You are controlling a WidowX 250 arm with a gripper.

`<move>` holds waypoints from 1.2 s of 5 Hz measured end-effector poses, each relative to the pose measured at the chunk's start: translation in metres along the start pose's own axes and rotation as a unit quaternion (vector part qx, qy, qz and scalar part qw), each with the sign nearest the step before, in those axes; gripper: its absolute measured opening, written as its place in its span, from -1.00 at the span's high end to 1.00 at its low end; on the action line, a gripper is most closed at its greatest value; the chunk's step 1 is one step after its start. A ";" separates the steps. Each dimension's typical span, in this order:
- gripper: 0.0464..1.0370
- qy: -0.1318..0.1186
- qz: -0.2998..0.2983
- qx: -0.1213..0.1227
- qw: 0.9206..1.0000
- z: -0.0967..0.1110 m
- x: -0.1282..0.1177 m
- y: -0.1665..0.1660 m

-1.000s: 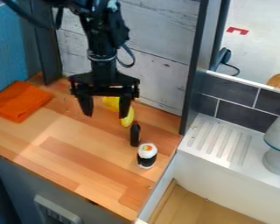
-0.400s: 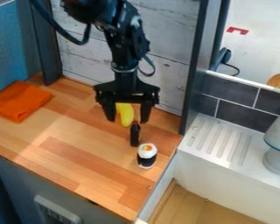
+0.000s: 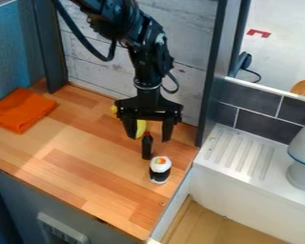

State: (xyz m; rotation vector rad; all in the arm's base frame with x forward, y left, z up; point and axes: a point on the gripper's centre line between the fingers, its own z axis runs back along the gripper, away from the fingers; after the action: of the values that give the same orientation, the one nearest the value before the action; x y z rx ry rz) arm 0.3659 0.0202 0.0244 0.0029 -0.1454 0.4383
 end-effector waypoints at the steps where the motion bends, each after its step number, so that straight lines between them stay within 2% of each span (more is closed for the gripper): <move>1: -0.33 0.002 -0.001 0.002 1.000 -0.009 0.000 0.000; 2: 0.19 0.012 -0.006 0.006 1.000 -0.017 -0.003 0.001; 3: 0.37 0.013 -0.007 0.004 1.000 -0.018 -0.004 0.000; 4: 0.37 0.027 -0.009 0.005 1.000 -0.016 -0.008 0.001; 5: 0.37 -0.002 0.016 -0.019 1.000 0.016 0.020 0.003; 6: 0.37 -0.035 0.083 -0.013 0.996 0.048 0.064 0.048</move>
State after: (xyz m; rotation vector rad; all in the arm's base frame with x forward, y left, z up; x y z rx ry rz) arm 0.3962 0.0892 0.0800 -0.0203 -0.2218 0.6018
